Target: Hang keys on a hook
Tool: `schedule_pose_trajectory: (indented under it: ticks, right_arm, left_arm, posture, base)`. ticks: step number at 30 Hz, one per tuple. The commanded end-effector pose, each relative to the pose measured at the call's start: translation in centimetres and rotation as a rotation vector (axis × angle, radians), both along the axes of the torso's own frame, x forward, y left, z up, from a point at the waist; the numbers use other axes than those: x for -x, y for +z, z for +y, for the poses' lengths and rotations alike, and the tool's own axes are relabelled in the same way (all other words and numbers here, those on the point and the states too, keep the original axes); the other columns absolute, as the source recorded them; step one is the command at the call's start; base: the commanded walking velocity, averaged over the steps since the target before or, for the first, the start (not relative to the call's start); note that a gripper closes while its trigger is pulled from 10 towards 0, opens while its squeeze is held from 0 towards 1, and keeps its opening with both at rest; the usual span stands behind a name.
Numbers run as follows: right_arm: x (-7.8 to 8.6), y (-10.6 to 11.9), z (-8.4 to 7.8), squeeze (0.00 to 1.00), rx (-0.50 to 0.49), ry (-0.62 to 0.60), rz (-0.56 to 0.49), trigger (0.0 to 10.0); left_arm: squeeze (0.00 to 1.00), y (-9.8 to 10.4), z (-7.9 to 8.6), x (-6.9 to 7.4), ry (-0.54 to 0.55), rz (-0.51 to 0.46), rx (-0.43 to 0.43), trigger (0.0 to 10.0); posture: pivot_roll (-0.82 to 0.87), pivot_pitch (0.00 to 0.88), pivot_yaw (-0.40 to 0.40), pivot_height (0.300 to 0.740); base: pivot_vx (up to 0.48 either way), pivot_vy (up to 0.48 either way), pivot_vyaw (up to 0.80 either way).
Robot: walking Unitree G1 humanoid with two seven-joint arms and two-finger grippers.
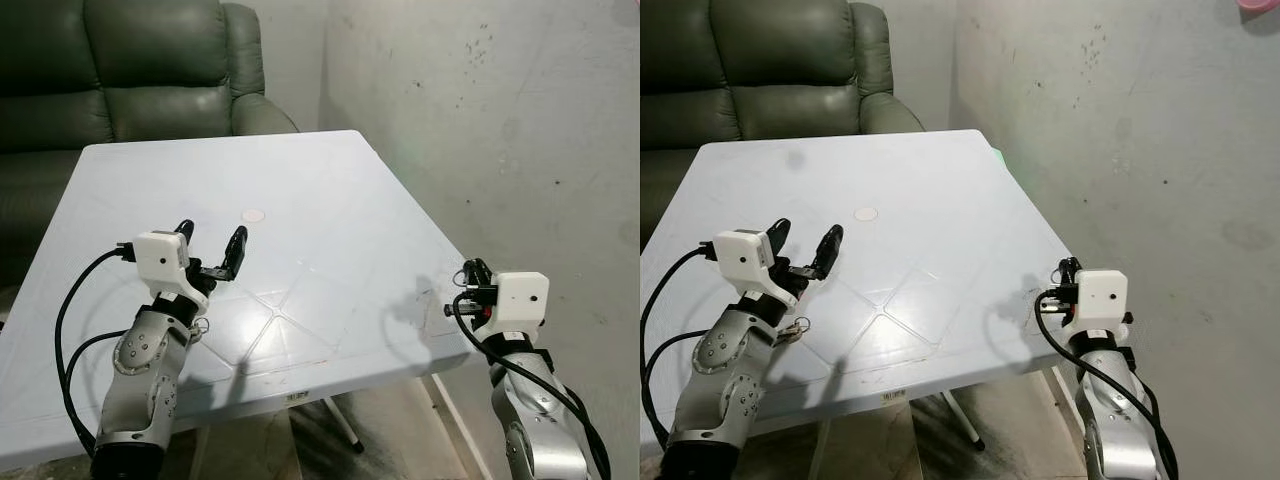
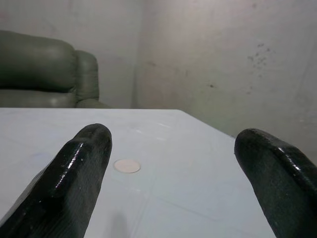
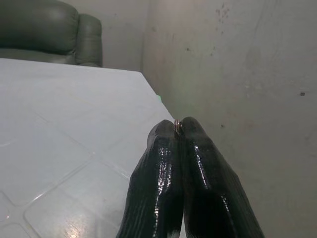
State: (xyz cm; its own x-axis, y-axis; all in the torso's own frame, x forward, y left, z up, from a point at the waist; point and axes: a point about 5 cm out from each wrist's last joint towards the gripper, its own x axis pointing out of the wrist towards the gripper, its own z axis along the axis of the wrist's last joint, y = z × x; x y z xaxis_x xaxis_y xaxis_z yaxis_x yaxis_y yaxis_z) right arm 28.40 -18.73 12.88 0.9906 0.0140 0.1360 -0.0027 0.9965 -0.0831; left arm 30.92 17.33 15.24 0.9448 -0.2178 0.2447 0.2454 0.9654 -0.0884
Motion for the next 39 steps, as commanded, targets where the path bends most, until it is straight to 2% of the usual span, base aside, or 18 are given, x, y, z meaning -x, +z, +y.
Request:
schedule_pose_trajectory:
  ticks: [1,4,6,39]
  right_arm:
    - [-0.09,0.18,-0.23,0.0,0.004,-0.007,-0.01,10.0]
    - [-0.08,0.17,-0.28,0.0,0.003,-0.005,-0.009,10.0]
    - [-0.06,0.17,-0.32,0.0,0.004,-0.006,-0.009,10.0]
    - [0.29,0.07,-0.1,0.0,0.0,0.003,0.002,10.0]
  left_arm:
    - [0.0,0.15,-0.62,-0.07,-0.017,-0.011,-0.011,10.0]
    - [0.0,0.15,-0.73,-0.09,-0.013,-0.013,-0.012,10.0]
    - [0.0,0.07,-0.57,-0.15,-0.014,0.003,0.042,10.0]
    - [0.0,-0.12,-0.6,-0.13,0.014,0.006,0.027,10.0]
  posture:
    - [0.0,0.0,-0.033,0.74]
    - [0.0,0.0,-0.034,0.74]
    - [0.0,0.0,-0.036,0.74]
    - [0.0,0.0,-0.047,0.74]
  base:
    - [0.0,-0.48,-0.73]
    - [0.0,-0.252,-0.73]
    - [0.0,0.0,-0.73]
    - [0.0,0.0,-0.73]
